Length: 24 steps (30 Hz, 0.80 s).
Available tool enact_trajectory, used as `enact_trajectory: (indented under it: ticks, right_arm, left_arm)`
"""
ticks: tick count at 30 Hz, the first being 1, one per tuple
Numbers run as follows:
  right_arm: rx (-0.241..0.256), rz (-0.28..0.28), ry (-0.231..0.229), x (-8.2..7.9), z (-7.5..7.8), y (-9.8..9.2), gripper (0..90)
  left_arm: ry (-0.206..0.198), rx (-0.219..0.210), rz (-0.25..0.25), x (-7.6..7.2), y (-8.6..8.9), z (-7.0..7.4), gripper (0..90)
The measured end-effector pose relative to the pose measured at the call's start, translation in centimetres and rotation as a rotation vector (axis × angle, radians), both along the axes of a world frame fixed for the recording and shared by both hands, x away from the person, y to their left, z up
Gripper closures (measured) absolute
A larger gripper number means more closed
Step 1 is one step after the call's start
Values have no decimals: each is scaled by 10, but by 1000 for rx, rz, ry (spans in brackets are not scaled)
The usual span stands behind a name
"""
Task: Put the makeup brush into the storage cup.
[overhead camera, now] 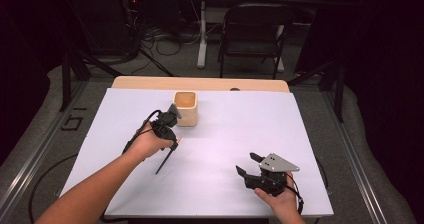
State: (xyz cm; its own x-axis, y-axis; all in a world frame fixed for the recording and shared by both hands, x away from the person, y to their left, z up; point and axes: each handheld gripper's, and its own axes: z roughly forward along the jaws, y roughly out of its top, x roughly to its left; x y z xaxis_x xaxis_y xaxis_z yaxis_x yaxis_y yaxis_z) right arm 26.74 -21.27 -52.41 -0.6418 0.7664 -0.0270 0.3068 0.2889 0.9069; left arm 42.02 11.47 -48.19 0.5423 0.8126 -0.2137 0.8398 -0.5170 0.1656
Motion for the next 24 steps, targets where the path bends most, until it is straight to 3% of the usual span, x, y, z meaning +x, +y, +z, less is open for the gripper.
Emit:
enact_trajectory:
  ticks: [6, 13, 18, 24]
  right_arm:
    - [0, 3, -1, 0, 0, 1, 341]
    - [0, 2, 0, 0, 0, 1, 344]
    - [1, 6, 3, 0, 0, 1, 346]
    - [-11, 9, 4, 0, -1, 1, 357]
  left_arm:
    - [-28, -69, 22, -1, 4, 9, 834]
    - [-53, -105, 24, -3, 5, 15, 834]
    - [-86, -163, 29, -6, 6, 21, 834]
    - [-119, -204, 32, -8, 10, 26, 834]
